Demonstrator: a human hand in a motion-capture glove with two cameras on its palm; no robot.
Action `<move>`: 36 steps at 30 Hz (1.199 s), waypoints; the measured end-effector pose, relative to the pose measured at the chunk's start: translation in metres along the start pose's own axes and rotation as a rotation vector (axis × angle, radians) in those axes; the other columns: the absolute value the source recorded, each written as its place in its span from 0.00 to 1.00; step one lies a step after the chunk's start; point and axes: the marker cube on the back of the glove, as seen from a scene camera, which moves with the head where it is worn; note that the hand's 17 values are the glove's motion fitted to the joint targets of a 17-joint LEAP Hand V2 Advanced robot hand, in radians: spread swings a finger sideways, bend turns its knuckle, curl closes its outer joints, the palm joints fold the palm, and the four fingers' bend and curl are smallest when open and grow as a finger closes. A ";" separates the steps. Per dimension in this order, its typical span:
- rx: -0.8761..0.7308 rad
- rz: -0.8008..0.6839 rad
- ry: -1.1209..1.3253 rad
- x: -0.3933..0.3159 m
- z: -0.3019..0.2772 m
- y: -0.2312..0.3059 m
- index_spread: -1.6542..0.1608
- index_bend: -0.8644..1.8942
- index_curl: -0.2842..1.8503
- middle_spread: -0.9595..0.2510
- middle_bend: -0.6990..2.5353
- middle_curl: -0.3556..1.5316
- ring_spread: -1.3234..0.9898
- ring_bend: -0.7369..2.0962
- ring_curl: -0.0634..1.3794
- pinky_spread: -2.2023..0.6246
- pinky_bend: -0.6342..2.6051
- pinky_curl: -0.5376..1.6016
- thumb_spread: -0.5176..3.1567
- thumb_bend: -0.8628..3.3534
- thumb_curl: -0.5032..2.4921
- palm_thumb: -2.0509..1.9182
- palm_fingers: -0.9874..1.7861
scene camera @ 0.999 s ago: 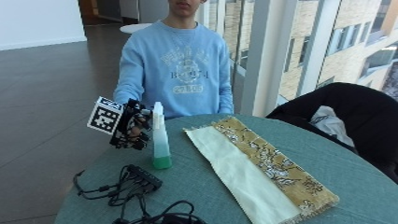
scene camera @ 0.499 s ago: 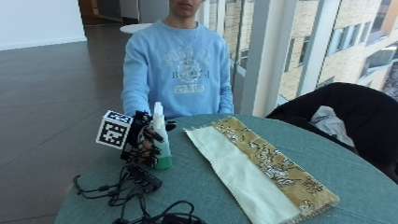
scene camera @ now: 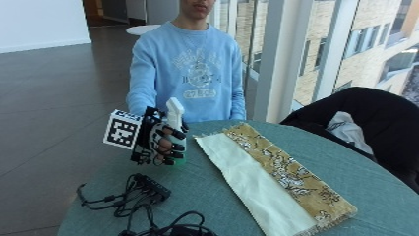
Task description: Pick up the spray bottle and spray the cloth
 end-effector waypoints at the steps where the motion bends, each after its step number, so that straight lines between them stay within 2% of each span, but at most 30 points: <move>1: -0.032 -0.009 0.013 -0.005 0.000 -0.001 0.74 0.37 0.28 0.72 0.26 0.38 0.55 0.44 0.31 0.85 0.26 0.40 0.36 0.22 0.33 0.76 0.72; 9: -0.277 -0.016 0.132 -0.031 0.010 -0.014 0.75 0.37 0.29 0.72 0.25 0.37 0.55 0.47 0.33 0.83 0.27 0.41 0.35 0.20 0.34 0.75 0.74; 14: -0.412 0.042 0.150 -0.042 0.019 -0.025 0.76 0.37 0.30 0.73 0.25 0.36 0.55 0.48 0.34 0.82 0.28 0.42 0.34 0.20 0.35 0.75 0.75; 15: -0.435 0.054 0.151 -0.044 0.021 -0.027 0.76 0.36 0.30 0.73 0.30 0.39 0.55 0.46 0.33 0.82 0.27 0.42 0.34 0.20 0.35 0.75 0.77; 16: -0.455 0.064 0.152 -0.046 0.023 -0.029 0.76 0.36 0.30 0.73 0.30 0.39 0.55 0.46 0.33 0.81 0.27 0.42 0.34 0.20 0.35 0.75 0.77; 26: -0.597 0.155 0.189 -0.057 0.046 -0.034 0.77 0.36 0.30 0.73 0.30 0.40 0.56 0.47 0.33 0.80 0.28 0.42 0.33 0.20 0.36 0.75 0.77; 36: -0.670 0.190 0.207 -0.061 0.068 -0.033 0.78 0.36 0.30 0.74 0.30 0.41 0.56 0.47 0.33 0.80 0.28 0.43 0.32 0.20 0.37 0.74 0.77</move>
